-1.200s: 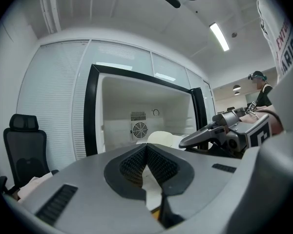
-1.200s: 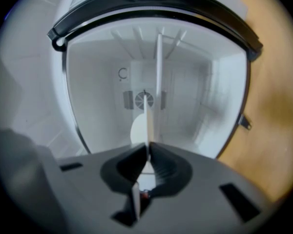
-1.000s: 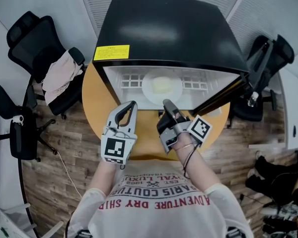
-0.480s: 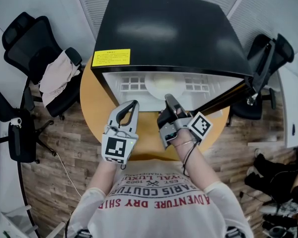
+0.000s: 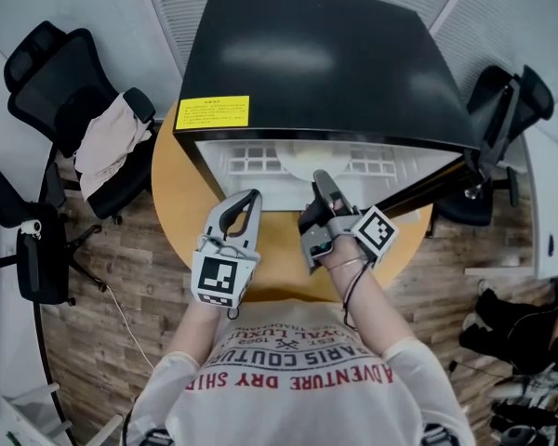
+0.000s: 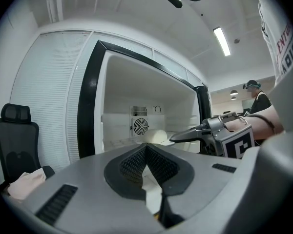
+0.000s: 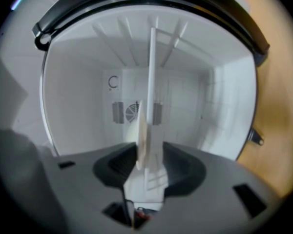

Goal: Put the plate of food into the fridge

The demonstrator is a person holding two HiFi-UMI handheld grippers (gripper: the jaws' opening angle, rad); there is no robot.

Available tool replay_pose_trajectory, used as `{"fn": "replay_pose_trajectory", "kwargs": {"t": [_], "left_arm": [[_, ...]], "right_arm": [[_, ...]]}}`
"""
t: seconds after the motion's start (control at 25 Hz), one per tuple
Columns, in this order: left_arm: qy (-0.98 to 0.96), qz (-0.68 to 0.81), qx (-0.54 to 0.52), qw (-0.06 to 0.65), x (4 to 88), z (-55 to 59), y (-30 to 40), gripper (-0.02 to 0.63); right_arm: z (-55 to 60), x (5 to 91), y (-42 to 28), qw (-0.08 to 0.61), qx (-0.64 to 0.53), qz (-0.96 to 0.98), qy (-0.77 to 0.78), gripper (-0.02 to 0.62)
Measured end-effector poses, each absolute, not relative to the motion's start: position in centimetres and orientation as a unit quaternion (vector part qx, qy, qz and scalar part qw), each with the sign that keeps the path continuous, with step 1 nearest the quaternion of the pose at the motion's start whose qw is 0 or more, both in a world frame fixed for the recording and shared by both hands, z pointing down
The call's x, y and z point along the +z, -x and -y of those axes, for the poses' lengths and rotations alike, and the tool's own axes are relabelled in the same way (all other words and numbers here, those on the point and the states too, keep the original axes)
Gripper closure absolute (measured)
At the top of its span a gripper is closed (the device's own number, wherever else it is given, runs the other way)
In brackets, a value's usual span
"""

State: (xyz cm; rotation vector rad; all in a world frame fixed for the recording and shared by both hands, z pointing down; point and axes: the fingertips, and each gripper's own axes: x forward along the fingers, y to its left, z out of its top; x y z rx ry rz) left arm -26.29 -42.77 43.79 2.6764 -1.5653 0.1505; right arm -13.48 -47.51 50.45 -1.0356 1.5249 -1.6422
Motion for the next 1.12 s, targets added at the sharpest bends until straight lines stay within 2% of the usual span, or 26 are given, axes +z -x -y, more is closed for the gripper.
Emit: {"fn": "replay_pose_trajectory", "kwargs": {"t": [0.2, 0.52, 0.76, 0.8, 0.88, 1.12], "left_arm": [[-0.862, 0.504, 0.051, 0.020, 43.9, 42.9, 26.4, 0.572], [-0.861, 0.505, 0.057, 0.009, 43.5, 42.5, 26.3, 0.572], [-0.855, 0.515, 0.058, 0.008, 43.5, 41.0, 26.0, 0.572], [-0.854, 0.516, 0.058, 0.010, 43.7, 40.7, 25.9, 0.572], [-0.853, 0.518, 0.061, 0.013, 44.1, 40.0, 25.4, 0.572], [-0.850, 0.523, 0.060, 0.027, 44.2, 37.6, 23.8, 0.572]], "right_arm": [[47.8, 50.7, 13.5, 0.327, -0.623, -0.586, 0.403, 0.402], [47.3, 50.2, 13.6, 0.329, -0.624, -0.590, 0.392, 0.400], [44.6, 49.3, 14.3, 0.297, -0.618, -0.627, 0.370, 0.401], [44.1, 49.4, 14.1, 0.290, -0.618, -0.630, 0.371, 0.410], [43.1, 49.5, 13.6, 0.273, -0.613, -0.637, 0.379, 0.549], [40.2, 48.4, 12.4, 0.240, -0.586, -0.677, 0.375, 0.568]]}}
